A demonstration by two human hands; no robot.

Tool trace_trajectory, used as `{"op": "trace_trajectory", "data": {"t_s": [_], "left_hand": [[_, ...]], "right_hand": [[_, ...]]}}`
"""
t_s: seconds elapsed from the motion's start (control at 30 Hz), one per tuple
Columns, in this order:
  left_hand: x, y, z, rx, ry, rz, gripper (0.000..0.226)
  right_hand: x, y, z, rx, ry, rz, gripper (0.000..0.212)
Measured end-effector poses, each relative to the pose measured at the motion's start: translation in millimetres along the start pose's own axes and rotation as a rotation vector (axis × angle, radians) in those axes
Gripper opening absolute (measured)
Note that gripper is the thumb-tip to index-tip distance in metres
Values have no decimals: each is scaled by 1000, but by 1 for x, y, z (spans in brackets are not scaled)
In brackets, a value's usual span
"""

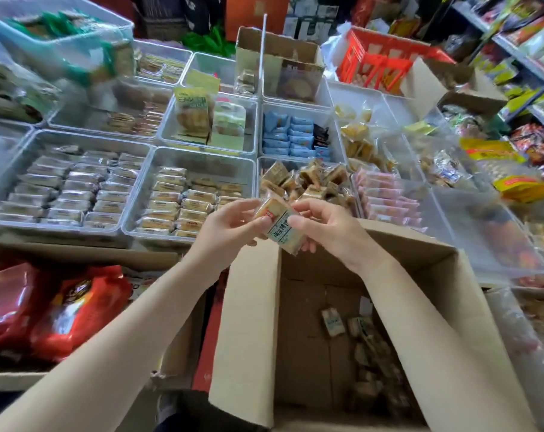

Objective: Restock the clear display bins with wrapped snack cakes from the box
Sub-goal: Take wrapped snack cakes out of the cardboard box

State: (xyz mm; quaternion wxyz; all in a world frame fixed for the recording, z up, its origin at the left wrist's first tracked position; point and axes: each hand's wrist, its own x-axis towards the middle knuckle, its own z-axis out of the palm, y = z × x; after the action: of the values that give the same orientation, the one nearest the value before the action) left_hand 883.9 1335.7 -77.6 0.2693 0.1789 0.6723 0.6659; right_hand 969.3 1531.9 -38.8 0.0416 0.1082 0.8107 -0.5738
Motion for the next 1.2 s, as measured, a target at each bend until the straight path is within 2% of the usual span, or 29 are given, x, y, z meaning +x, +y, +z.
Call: {"op": "trace_trajectory", "data": {"t_s": [0.1,0.2,0.27,0.37,0.47,0.5,0.57,0.67,0.73,0.8,1.0,1.2], "left_hand": [[9,-7,-54,-256,23,-36,62],[17,-17,-103,-308,74,-28,58],[23,-27,-131,-332,86,-15,56],[36,-41,-170,-401,118,-16,67],[54,-57,-204,-354,119,-29,80],[62,-64,-212,-302,118,-28,79],[79,-77,-224,-82,171,-19,63],[105,-106,-244,517,293,-11,63],[113,-132,-256,852,255,-51,68],[113,-156,-262,1028,183,-105,70],[114,-161,-255,1160,181,-138,67],[116,-165,-256,1180,140,-171,66]], "right_hand": [[33,-20,39,172,13,70,39],[71,-35,82,330,6,243,48],[97,-40,107,337,11,345,53],[132,-47,138,367,-19,454,42],[163,-51,162,505,12,480,26],[174,-50,168,534,44,480,23],[197,-40,177,550,125,500,20],[236,-19,178,621,262,544,23],[262,-6,175,638,332,553,25],[290,3,172,586,391,574,23],[367,26,176,460,508,625,24],[420,51,200,258,463,691,36]]}}
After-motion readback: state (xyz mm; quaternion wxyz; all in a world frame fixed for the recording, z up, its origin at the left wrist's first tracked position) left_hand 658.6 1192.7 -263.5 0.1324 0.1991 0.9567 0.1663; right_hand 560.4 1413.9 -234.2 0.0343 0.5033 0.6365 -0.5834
